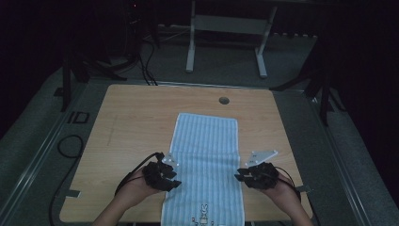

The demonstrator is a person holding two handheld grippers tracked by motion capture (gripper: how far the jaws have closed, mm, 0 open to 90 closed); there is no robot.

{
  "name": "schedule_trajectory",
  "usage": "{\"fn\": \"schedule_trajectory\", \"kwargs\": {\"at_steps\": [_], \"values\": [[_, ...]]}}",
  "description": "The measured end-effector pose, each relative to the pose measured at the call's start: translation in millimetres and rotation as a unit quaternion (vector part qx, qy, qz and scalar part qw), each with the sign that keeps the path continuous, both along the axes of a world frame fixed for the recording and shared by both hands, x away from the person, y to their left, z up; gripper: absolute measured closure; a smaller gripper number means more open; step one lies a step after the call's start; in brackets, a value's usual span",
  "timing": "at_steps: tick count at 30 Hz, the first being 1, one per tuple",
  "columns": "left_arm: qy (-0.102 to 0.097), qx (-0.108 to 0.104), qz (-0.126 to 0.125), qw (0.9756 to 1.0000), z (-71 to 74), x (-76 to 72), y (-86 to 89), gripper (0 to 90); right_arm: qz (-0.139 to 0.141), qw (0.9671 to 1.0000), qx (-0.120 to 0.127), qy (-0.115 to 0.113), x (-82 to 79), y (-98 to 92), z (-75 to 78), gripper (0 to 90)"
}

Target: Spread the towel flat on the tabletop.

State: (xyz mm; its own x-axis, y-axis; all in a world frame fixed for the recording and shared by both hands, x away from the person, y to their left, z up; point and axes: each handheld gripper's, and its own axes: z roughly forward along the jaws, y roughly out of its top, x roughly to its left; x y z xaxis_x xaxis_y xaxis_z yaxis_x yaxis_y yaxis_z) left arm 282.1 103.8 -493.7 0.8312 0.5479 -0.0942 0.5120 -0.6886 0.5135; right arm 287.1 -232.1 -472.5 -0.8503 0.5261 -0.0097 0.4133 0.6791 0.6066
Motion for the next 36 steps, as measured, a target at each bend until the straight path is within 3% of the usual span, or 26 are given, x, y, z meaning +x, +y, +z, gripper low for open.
{"fn": "schedule_trajectory", "kwargs": {"at_steps": [2, 5, 7, 10, 17, 18, 29, 36], "values": [[0.011, -0.002, 0.010, 0.9999, -7.8, 11.0, -1.9, 59.8, -0.008, 0.9999, 0.011, -0.003, 15.2, 1.0, -0.1, 72.2], [0.027, 0.004, 0.001, 0.9996, -18.6, 19.8, -8.2, 59.8, -0.033, 0.9994, 0.001, -0.013, 43.2, 4.3, -1.9, 74.0], [0.034, 0.006, -0.005, 0.9994, -23.4, 21.3, -11.9, 59.8, -0.047, 0.9987, -0.012, -0.017, 62.4, 7.7, -8.3, 75.7], [0.037, 0.009, -0.006, 0.9993, -30.6, 21.8, -16.3, 59.8, -0.063, 0.9976, -0.027, -0.005, 87.9, 14.7, -24.8, 75.7], [0.040, 0.005, -0.009, 0.9992, -36.9, 21.4, -21.5, 59.3, -0.075, 0.9954, -0.057, 0.019, 108.7, 26.4, -58.4, 72.9], [0.040, 0.005, -0.010, 0.9991, -36.9, 21.8, -21.7, 59.3, -0.078, 0.9956, -0.048, 0.019, 110.9, 25.4, -60.3, 72.9], [0.035, 0.009, -0.006, 0.9993, -36.6, 41.5, -34.5, 57.3, -0.107, 0.9923, -0.050, 0.035, 150.9, 17.2, -58.8, 72.2], [0.036, 0.009, -0.008, 0.9993, -36.2, 56.0, -48.2, 55.9, -0.137, 0.9883, -0.051, 0.043, 173.2, 7.6, -57.9, 72.2]]}}
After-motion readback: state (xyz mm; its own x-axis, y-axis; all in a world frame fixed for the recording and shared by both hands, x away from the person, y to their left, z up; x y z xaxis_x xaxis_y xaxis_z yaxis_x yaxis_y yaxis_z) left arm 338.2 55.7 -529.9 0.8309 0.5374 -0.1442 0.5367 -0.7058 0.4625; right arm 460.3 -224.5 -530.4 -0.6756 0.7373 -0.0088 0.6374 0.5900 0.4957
